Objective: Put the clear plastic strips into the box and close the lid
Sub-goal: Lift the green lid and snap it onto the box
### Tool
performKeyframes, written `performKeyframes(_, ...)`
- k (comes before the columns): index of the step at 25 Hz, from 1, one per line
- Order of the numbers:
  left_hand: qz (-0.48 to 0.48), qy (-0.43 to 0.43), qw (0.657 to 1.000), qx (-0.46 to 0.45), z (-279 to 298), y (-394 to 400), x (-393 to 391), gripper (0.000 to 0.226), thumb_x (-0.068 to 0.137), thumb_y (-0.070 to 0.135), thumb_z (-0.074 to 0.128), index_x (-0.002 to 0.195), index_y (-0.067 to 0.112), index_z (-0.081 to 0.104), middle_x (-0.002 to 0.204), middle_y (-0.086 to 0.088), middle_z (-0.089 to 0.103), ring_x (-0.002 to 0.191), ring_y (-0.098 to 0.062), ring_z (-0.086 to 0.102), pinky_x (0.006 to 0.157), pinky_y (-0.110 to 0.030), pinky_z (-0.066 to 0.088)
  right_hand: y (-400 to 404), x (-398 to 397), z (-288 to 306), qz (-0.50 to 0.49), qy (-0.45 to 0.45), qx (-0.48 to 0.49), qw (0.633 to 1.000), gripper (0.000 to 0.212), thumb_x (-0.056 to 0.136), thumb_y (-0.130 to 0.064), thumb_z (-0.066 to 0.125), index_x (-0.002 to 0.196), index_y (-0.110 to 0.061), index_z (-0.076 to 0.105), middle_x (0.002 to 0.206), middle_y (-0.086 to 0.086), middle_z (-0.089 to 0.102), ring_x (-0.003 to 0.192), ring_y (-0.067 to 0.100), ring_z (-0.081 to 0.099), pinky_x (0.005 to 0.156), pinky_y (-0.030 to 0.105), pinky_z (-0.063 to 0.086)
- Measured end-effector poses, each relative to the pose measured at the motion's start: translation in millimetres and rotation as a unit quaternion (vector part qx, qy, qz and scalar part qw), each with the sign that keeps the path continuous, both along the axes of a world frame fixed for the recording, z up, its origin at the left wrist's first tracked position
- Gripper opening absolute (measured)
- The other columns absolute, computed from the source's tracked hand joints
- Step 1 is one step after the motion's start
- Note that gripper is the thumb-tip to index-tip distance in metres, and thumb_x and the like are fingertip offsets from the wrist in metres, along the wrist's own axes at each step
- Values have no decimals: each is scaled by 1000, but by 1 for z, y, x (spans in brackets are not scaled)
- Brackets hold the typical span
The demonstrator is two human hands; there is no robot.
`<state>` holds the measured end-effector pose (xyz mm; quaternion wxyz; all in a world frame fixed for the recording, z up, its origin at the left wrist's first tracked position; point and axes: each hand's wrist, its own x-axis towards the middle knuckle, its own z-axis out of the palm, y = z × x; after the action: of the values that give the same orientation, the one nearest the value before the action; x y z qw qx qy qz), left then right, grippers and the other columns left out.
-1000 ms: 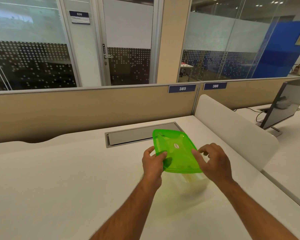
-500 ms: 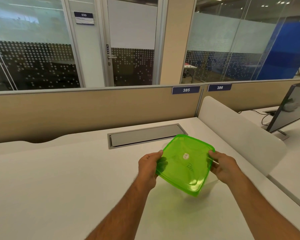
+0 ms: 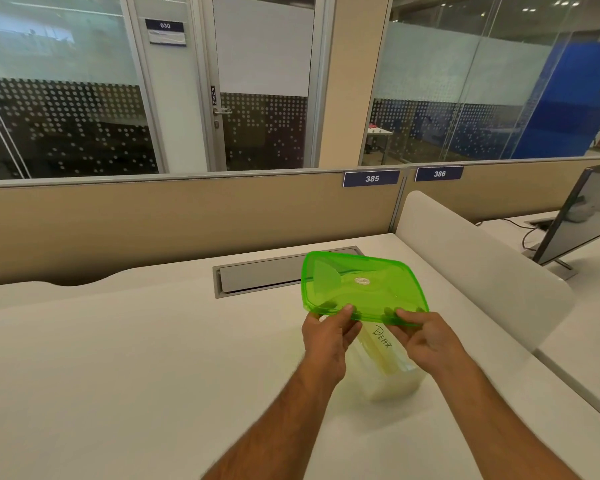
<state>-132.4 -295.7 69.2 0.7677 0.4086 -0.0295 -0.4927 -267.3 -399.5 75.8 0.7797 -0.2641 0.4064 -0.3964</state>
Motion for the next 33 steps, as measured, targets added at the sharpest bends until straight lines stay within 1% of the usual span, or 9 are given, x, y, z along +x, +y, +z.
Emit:
performKeyframes(2,19,-18,1000,12,-3,-2,3,37,86,-6,67,120,4,54,105,-20,69,78,-24,71,66,-31,62,1,-6,3,25,0,-9,1000,42,72,13,62,110,-4,56,96,20,67,85,32,68,65,45,62)
performKeyframes(4,13,-53,998,34,-6,-2,11,38,89,-5,64,122,6,51,113,-25,68,79,-24,69,61,-28,60,-4,-14,9,50,27,-29,998,36,66,0,70,101,-6,63,92,16,70,77,31,69,61,41,62)
performKeyframes(8,-23,-114,990,80,-12,-3,28,40,91,-4,59,127,10,49,117,-24,65,79,-22,65,57,-27,55,-26,-30,9,34,146,-118,982,39,74,-10,74,112,-1,68,96,14,71,80,29,66,72,36,55)
performKeyframes(11,-64,-161,979,105,-16,-7,35,39,93,-2,56,128,13,49,111,-20,66,77,-21,63,59,-29,53,-40,-37,4,26,308,-206,928,32,72,-12,81,103,-5,72,97,15,71,81,28,62,70,37,48)
performKeyframes(16,-104,-256,950,147,-15,-23,41,26,95,7,53,121,11,54,102,-15,68,72,-21,64,57,-31,54,-54,-35,-1,41,461,-310,830,33,67,-36,87,92,-16,78,93,3,74,89,21,64,84,38,51)
performKeyframes(20,-128,-427,866,225,-17,-36,47,23,97,27,50,116,15,52,102,-19,70,55,-17,60,48,-24,47,-60,-37,-7,28,483,-316,816,29,63,-41,88,79,-18,78,80,0,74,77,20,62,81,38,52)
performKeyframes(23,-153,-488,823,247,-23,-45,49,27,98,30,48,119,14,51,103,-20,70,62,-23,66,53,-25,48,-66,-41,-13,42,517,-320,793,26,63,-42,88,66,-20,75,66,-4,70,76,23,65,76,35,51)
performKeyframes(30,-169,-524,792,263,-40,-60,51,27,99,31,43,114,11,53,83,-17,73,71,-29,71,78,-38,57,-73,-42,-32,67,542,-315,776,30,64,-43,87,63,-16,75,66,-2,72,75,21,65,72,33,48)
performKeyframes(33,-163,-523,791,273,-46,-62,51,29,98,33,43,112,10,54,68,-9,68,59,-20,65,74,-33,53,-76,-43,-36,68,537,-302,785,30,61,-44,88,61,-18,73,66,-4,71,74,19,64,69,32,45)
